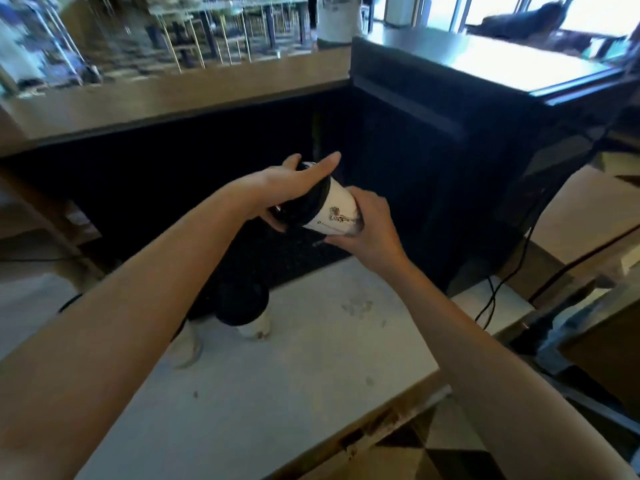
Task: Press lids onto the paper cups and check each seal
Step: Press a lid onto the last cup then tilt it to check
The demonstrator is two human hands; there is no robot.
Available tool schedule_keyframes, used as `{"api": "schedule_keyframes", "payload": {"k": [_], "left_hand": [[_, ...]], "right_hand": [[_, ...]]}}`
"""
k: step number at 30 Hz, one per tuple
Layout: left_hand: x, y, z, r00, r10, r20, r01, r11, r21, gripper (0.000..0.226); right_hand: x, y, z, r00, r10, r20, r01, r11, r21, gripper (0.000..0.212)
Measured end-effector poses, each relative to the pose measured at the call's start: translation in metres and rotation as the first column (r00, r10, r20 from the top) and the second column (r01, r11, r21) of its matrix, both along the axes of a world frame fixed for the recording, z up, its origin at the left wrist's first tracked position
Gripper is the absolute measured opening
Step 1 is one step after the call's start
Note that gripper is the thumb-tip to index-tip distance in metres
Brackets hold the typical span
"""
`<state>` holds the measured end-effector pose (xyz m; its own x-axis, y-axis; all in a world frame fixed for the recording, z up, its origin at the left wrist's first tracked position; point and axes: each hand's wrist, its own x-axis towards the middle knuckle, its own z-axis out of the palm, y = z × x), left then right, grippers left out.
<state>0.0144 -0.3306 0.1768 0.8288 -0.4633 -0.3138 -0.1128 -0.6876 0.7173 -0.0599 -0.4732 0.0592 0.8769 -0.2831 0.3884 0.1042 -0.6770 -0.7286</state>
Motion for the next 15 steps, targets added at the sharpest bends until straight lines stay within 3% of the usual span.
{"api": "schedule_keyframes", "payload": {"k": [3,5,7,9,11,13,15], "left_hand": [[0.006,0.016,0.028,0.985,-0.034,-0.167,-0.003,0.976,-0.216,0.093],[0.012,0.023,0.037,0.990,-0.010,-0.141,-0.041,0.933,-0.356,0.067],[0.015,0.030,0.042,0.997,0.006,-0.075,-0.040,0.881,-0.471,0.052],[0.019,0.040,0.042,0.992,0.004,0.123,0.061,0.853,-0.518,0.053],[0.019,0.050,0.041,0.920,-0.007,0.391,0.219,0.838,-0.500,0.055],[0.018,0.059,0.039,0.813,-0.033,0.581,0.353,0.821,-0.448,0.063],[0.020,0.065,0.034,0.711,-0.069,0.700,0.457,0.802,-0.385,0.073]], "right_hand": [[0.012,0.003,0.045,0.993,-0.059,0.099,0.078,0.975,-0.209,0.078],[0.017,0.010,0.070,0.983,-0.077,0.166,0.125,0.946,-0.299,0.080],[0.019,0.013,0.092,0.986,-0.031,0.165,0.074,0.961,-0.265,0.080],[0.019,0.011,0.116,0.994,-0.053,0.099,0.060,0.996,-0.063,0.065],[0.018,0.006,0.140,0.995,-0.064,-0.075,0.083,0.952,0.294,0.053],[0.017,0.001,0.154,0.947,0.136,-0.291,0.063,0.810,0.583,0.069],[0.016,0.000,0.157,0.875,0.301,-0.380,0.002,0.783,0.623,0.071]]}}
